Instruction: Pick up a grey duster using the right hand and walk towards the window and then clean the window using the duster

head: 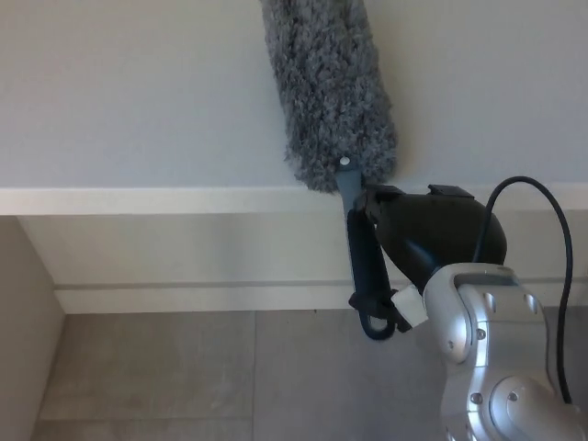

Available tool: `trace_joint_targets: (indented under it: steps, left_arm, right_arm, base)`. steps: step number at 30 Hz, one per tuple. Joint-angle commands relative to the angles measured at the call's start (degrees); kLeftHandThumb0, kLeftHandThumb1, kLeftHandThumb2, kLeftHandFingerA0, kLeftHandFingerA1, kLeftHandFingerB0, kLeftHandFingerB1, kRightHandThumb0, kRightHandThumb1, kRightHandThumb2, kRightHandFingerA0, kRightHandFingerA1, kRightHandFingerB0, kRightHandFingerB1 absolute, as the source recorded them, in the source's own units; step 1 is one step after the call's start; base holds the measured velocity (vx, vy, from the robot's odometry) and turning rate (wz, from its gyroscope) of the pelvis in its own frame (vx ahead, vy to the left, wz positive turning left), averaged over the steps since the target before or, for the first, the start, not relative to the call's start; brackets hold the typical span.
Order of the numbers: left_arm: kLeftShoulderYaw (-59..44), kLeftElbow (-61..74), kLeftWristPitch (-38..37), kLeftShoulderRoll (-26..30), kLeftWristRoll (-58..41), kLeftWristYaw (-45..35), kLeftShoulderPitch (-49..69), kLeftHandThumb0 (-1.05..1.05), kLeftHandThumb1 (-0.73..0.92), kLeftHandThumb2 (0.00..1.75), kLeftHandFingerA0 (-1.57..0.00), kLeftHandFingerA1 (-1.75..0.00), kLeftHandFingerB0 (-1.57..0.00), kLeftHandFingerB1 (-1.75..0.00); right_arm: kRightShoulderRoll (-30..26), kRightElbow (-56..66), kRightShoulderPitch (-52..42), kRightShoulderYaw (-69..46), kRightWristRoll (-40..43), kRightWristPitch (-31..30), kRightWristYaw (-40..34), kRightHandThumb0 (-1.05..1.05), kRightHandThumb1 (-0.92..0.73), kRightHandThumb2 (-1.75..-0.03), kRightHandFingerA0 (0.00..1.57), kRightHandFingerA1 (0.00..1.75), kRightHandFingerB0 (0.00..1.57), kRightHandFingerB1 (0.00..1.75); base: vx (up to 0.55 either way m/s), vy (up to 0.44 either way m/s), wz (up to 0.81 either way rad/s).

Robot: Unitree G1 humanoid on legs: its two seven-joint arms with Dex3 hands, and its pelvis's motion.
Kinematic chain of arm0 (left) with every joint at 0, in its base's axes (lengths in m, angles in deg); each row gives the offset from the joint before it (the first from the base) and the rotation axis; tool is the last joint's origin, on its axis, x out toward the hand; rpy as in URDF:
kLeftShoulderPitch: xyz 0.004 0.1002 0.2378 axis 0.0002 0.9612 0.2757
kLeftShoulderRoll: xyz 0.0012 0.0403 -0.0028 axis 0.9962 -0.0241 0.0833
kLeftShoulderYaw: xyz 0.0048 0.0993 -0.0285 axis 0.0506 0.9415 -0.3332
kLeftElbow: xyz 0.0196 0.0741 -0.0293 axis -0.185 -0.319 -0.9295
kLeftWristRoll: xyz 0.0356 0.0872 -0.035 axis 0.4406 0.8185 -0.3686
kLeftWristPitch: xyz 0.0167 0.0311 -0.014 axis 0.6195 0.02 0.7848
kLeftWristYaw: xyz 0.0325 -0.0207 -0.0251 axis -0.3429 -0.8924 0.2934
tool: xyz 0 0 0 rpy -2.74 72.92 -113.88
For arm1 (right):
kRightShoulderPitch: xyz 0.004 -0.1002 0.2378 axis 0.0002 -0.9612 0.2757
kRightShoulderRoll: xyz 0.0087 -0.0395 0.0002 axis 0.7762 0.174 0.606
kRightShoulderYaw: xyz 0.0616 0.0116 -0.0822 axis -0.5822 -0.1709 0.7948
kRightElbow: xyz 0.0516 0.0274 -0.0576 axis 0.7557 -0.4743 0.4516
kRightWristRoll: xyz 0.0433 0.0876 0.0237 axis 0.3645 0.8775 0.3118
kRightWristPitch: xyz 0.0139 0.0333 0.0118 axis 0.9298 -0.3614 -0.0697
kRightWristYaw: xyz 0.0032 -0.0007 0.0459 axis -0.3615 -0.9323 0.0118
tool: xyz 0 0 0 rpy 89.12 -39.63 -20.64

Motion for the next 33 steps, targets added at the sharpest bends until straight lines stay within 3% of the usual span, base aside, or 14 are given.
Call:
trace_joint_targets:
  steps: [1,3,4,5,6,7,8,10,15,19,26,31,32,33]
  left_arm:
    - [0.4,1.0,-4.9,0.3,0.1,1.3,0.7,-0.07,0.61,0.92,-1.04,-1.24,-0.92,-0.94]
    - [0.3,1.0,-5.1,0.0,-0.2,1.1,0.7,-0.08,0.58,0.98,-1.05,-1.22,-0.92,-0.95]
    - [0.4,0.9,-4.8,0.0,-0.1,1.1,0.6,-0.08,0.58,0.97,-1.07,-1.21,-0.92,-0.96]
    - [0.5,0.8,-4.8,-0.1,-0.1,1.1,0.7,-0.08,0.58,0.97,-1.07,-1.21,-0.92,-0.96]
    - [0.7,1.0,-4.9,-0.1,0.1,1.6,0.9,-0.06,0.61,0.93,-1.04,-1.23,-0.92,-0.96]
    - [0.9,1.2,-5.0,-0.1,0.5,2.1,1.0,-0.06,0.61,0.93,-1.04,-1.23,-0.92,-0.96]
    - [0.9,1.0,-4.8,-0.1,0.3,2.0,1.1,-0.09,0.61,0.94,-1.02,-1.21,-0.91,-0.96]
    - [1.2,1.0,-4.5,0.1,0.5,2.4,1.1,-0.08,0.66,0.85,-0.99,-1.24,-0.90,-0.97]
    - [1.4,-0.2,-5.2,0.0,0.6,2.8,1.4,-0.02,0.57,1.01,-1.01,-1.22,-0.93,-0.96]
    - [1.6,0.7,-5.5,-1.1,0.3,2.9,2.0,-0.02,0.54,1.05,-1.00,-1.27,-0.92,-1.01]
    - [1.0,0.6,-5.6,-1.2,-0.6,2.0,2.6,-0.07,0.65,0.85,-1.01,-1.24,-0.93,-1.04]
    - [1.6,0.9,-6.5,-1.1,0.6,3.0,3.6,-0.05,0.54,1.02,-1.04,-1.29,-0.93,-1.05]
    - [1.7,0.5,-6.4,-1.0,0.6,3.0,3.5,-0.02,0.53,1.06,-1.04,-1.26,-0.92,-1.03]
    - [2.0,0.4,-6.7,-1.0,1.0,3.3,3.5,-0.01,0.52,1.07,-1.05,-1.25,-0.92,-1.03]
  right_arm:
    - [2.2,-1.6,-2.2,-0.4,-3.6,1.6,-3.6,-0.75,-0.62,-0.59,0.09,0.59,0.31,0.39]
    - [2.2,-1.9,-2.5,-0.5,-4.0,2.2,-3.6,-0.76,-0.62,-0.60,0.08,0.59,0.29,0.40]
    - [2.1,-2.5,-3.0,-0.4,-4.7,2.5,-4.0,-0.79,-0.49,-0.88,0.09,0.59,0.23,0.51]
    - [2.1,-2.5,-3.2,-0.4,-5.0,2.7,-3.9,-0.79,-0.49,-0.88,0.09,0.59,0.23,0.51]
    - [2.4,-2.9,-3.3,-0.6,-5.2,2.6,-3.8,-0.75,-0.62,-0.59,0.06,0.59,0.26,0.42]
    - [2.7,-3.3,-3.4,-0.8,-5.4,2.3,-3.7,-0.75,-0.62,-0.59,0.06,0.59,0.26,0.42]
    - [2.7,-3.7,-3.5,-1.8,-4.9,2.1,-3.6,-0.76,-0.50,-0.86,0.07,0.57,0.17,0.50]
    - [2.8,-4.2,-3.5,-2.7,-5.1,2.2,-3.9,-0.76,-0.51,-0.87,0.08,0.58,0.16,0.49]
    - [2.7,-5.9,-1.7,-5.1,-7.4,1.1,-2.5,-0.77,-0.53,-0.88,0.10,0.58,0.17,0.46]
    - [4.4,-6.8,-1.7,-6.3,-8.3,0.6,-3.5,-0.76,-0.51,-0.86,0.11,0.58,0.18,0.47]
    - [7.3,-6.9,-2.5,-7.7,-8.7,1.9,-8.7,-0.74,-0.48,-0.85,0.16,0.59,0.24,0.49]
    - [9.8,-7.0,-2.2,-8.4,-8.4,1.5,-8.8,-0.71,-0.48,-0.87,0.08,0.57,0.19,0.49]
    - [10.0,-7.6,-1.9,-7.8,-9.5,1.5,-8.7,-0.72,-0.63,-0.59,0.09,0.58,0.27,0.39]
    - [10.0,-7.8,-2.0,-7.5,-9.9,1.8,-8.7,-0.74,-0.62,-0.60,0.09,0.61,0.28,0.40]
  base:
    - [0.00,0.000,0.00]
    - [0.00,0.000,0.00]
    - [0.00,0.000,0.00]
    - [0.00,0.000,0.00]
    - [0.00,0.000,0.00]
    - [0.00,0.000,0.00]
    - [0.00,0.000,0.00]
    - [0.00,0.000,0.00]
    - [0.00,0.000,0.00]
    - [0.00,0.000,0.00]
    - [0.00,0.000,0.00]
    - [0.00,0.000,0.00]
    - [0.00,0.000,0.00]
    - [0.00,0.000,0.00]
